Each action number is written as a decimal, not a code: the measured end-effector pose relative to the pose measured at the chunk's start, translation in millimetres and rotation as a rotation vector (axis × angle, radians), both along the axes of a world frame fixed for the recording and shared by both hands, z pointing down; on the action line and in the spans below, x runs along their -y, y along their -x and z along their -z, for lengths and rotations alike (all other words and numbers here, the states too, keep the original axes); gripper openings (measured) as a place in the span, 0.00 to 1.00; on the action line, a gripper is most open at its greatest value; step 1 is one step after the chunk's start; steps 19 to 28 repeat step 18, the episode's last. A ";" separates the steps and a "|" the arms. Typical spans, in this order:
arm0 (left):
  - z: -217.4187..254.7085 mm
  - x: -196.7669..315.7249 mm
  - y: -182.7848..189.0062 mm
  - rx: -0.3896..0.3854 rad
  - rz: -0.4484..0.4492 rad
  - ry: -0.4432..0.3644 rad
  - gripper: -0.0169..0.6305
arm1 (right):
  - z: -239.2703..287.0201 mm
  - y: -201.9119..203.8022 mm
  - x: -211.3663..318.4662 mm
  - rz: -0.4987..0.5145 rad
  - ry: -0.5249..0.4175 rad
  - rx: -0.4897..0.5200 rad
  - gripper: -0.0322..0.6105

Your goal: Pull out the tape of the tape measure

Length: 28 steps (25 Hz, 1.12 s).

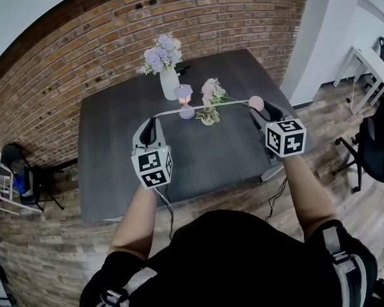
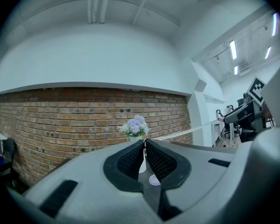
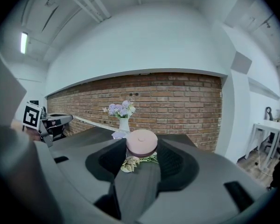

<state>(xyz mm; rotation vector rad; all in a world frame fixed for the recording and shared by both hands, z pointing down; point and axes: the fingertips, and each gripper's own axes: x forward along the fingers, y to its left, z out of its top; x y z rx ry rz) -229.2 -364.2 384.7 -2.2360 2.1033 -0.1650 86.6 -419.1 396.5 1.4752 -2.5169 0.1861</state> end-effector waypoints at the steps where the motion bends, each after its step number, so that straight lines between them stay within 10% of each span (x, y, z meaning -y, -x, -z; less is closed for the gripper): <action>1: 0.4 -0.4 -0.6 0.001 -0.001 0.000 0.05 | 0.2 -0.1 -0.5 0.000 0.000 0.000 0.37; 28: 2.6 -3.4 -4.4 -0.005 -0.013 -0.003 0.05 | 0.2 -0.2 -9.4 0.009 -0.002 -0.011 0.37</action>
